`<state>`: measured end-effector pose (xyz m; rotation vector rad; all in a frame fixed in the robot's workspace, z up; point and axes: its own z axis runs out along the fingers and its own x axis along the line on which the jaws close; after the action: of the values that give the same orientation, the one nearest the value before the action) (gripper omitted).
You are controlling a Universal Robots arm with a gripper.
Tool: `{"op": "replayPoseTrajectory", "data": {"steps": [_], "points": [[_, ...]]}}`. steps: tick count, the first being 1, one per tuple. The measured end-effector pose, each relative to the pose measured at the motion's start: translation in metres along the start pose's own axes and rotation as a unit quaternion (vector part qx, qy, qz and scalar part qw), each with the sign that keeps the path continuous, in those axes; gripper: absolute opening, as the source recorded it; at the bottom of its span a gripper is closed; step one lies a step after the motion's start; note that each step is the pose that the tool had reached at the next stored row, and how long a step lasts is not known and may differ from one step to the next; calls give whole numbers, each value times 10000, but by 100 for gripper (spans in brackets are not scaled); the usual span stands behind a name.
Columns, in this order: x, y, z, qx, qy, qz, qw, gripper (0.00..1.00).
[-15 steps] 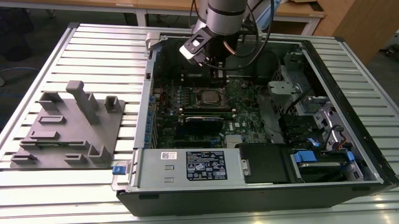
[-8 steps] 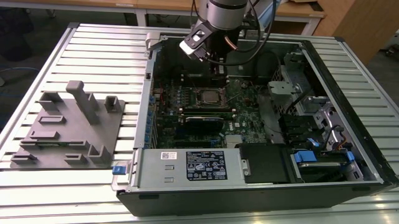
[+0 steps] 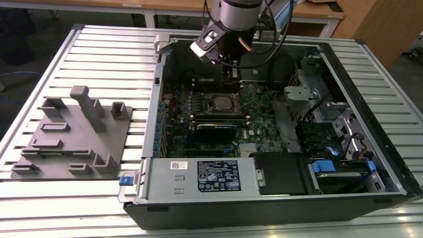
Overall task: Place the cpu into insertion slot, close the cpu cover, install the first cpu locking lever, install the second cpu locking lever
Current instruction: 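Close the cpu cover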
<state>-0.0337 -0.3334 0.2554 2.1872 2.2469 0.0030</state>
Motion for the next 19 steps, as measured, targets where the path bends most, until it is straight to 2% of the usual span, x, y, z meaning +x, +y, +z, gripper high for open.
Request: {"op": "replayPoseTrajectory", "data": {"steps": [11, 19], "points": [[0, 11, -26, -1, 2, 0, 10000, 10], [-3, 107, -25, -1, 2, 0, 10000, 10]]}}
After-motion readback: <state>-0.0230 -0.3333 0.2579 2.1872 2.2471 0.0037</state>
